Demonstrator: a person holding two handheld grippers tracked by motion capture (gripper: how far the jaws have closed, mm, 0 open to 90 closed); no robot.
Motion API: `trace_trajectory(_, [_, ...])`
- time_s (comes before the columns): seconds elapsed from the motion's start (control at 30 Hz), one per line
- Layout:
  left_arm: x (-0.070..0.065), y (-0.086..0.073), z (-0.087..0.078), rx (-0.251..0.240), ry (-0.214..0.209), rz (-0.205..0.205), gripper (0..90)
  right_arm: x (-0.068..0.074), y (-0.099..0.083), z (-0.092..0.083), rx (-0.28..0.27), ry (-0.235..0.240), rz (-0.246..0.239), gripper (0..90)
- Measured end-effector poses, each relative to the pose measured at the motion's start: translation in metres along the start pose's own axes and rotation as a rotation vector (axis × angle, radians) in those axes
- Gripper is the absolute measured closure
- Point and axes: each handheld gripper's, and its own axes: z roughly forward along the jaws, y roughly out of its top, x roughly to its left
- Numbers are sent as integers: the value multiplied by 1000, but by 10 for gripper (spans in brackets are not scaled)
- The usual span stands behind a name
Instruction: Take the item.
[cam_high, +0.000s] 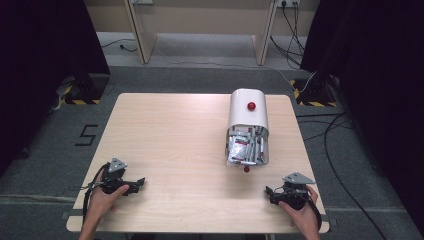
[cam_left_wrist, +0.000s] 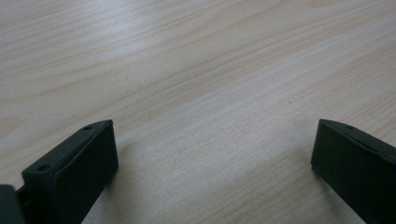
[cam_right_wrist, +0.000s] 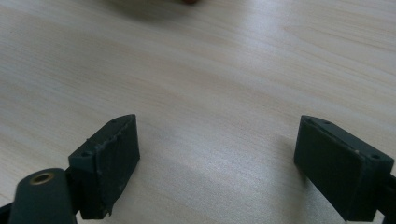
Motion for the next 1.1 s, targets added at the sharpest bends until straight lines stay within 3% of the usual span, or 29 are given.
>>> trace_trajectory(0.3, [0,0,0,0,-1,0,0,0,-1,-2,-8,7,-1,198])
trace_trajectory(0.57, [0,0,0,0,0,1,0,1,0,-10,-51,2,4,226])
trace_trajectory(0.8, [0,0,0,0,0,1,0,3,13,-35,-132,-17,6,233])
trace_trajectory(1.1, [0,0,0,0,0,1,0,8,21,-49,-168,-14,-3,244])
